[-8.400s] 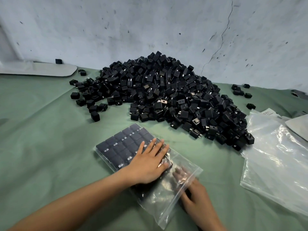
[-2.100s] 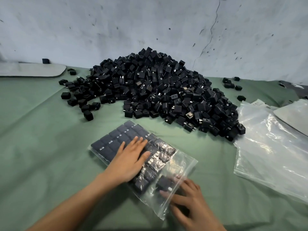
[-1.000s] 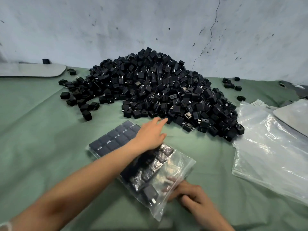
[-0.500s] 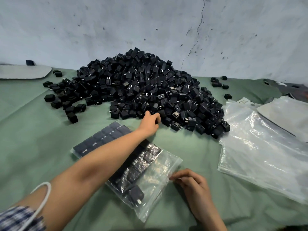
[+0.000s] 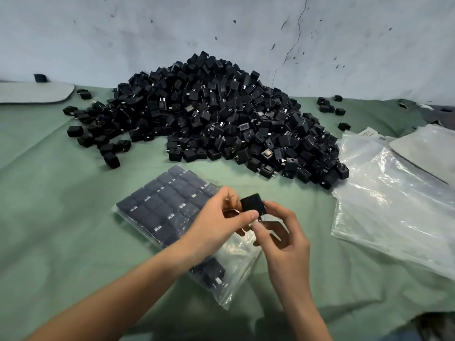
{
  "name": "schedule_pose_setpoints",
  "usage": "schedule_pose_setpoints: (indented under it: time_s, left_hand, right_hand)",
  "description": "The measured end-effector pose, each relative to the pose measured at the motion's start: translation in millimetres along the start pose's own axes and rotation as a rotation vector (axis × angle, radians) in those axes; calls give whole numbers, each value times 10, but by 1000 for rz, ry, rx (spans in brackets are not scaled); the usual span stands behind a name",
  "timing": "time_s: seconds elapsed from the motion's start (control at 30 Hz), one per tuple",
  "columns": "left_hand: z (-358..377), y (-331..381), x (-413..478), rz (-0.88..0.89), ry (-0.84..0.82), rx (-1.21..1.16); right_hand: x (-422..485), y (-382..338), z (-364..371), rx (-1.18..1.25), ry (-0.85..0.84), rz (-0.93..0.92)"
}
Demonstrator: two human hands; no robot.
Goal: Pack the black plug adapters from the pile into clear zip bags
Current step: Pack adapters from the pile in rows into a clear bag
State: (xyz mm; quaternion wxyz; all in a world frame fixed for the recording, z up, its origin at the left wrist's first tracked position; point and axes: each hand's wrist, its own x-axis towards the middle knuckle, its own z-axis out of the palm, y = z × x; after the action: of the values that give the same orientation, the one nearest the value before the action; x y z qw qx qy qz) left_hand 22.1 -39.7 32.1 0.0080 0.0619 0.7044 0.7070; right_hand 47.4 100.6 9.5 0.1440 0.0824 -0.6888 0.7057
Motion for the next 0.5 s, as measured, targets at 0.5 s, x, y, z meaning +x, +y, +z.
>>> schedule_pose_setpoints:
  time_s: [0.5]
  left_hand:
    - [-128, -35, -29, 16, 81, 509]
  right_hand:
    - [-82, -51, -53, -665, -284, -523]
